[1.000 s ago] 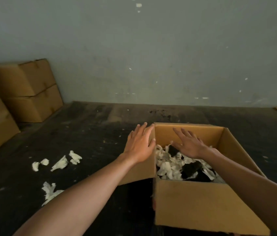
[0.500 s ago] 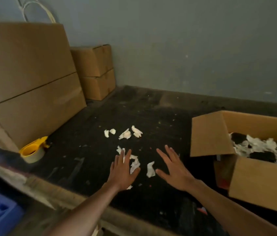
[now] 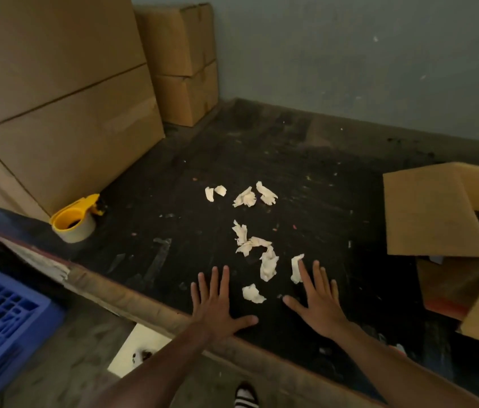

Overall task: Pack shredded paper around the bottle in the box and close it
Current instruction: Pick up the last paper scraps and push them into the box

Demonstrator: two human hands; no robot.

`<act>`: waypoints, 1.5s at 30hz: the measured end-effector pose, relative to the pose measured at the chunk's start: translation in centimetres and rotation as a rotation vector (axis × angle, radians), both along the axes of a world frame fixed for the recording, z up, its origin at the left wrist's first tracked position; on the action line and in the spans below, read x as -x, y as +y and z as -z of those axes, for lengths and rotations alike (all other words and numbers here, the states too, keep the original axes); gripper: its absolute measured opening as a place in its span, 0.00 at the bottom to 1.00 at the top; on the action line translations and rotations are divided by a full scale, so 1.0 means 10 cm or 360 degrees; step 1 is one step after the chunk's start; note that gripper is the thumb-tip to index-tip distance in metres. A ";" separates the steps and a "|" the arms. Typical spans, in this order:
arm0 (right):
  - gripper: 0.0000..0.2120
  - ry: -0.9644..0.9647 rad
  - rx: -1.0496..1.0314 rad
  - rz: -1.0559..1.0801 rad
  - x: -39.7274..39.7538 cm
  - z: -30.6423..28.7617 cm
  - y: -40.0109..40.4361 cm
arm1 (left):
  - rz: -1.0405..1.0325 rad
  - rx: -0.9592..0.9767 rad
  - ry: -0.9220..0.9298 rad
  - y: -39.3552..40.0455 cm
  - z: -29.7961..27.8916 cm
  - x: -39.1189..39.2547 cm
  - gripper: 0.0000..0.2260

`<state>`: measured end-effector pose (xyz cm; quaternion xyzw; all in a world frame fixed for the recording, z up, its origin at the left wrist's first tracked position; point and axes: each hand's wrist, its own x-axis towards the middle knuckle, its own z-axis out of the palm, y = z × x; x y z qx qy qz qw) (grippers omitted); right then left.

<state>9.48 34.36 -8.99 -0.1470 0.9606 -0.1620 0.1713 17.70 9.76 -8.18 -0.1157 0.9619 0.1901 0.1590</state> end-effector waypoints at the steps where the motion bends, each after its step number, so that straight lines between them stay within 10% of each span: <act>1: 0.44 0.0011 -0.0013 -0.0014 0.09 0.00 -0.12 | 0.0014 -0.0002 0.0008 0.00 0.00 0.06 0.64; 7: 0.29 -0.0126 0.0557 -0.0324 0.64 -0.12 -0.95 | 0.0001 -0.0036 0.0146 -0.24 0.05 0.42 0.64; 11: 0.27 0.0060 0.1016 0.0106 1.37 -0.28 -1.15 | -0.0012 -0.0107 0.0262 -0.42 0.03 0.71 0.62; 17: 0.29 -0.0026 0.0449 0.0251 2.65 -0.18 -1.30 | 0.0089 -0.0133 0.0300 -0.88 0.10 1.24 0.54; 23: 0.27 -0.0035 0.0127 -0.0394 2.98 -0.16 -1.74 | 0.0103 -0.0365 0.0483 -1.33 -0.06 1.63 0.35; 29: 0.24 -0.0093 0.0005 -0.0888 2.58 -0.20 -1.67 | -0.0096 -0.0389 0.0398 -1.58 -0.18 2.33 0.42; 38: 0.67 -0.0146 -0.0180 -0.0662 1.11 -0.45 -0.87 | 0.0488 -0.0194 0.0027 -1.59 -0.26 2.85 0.49; 45: 0.59 0.0046 -0.0273 -0.0343 0.81 -0.11 -1.20 | 0.0593 -0.0282 0.0022 -1.50 -0.16 3.00 0.46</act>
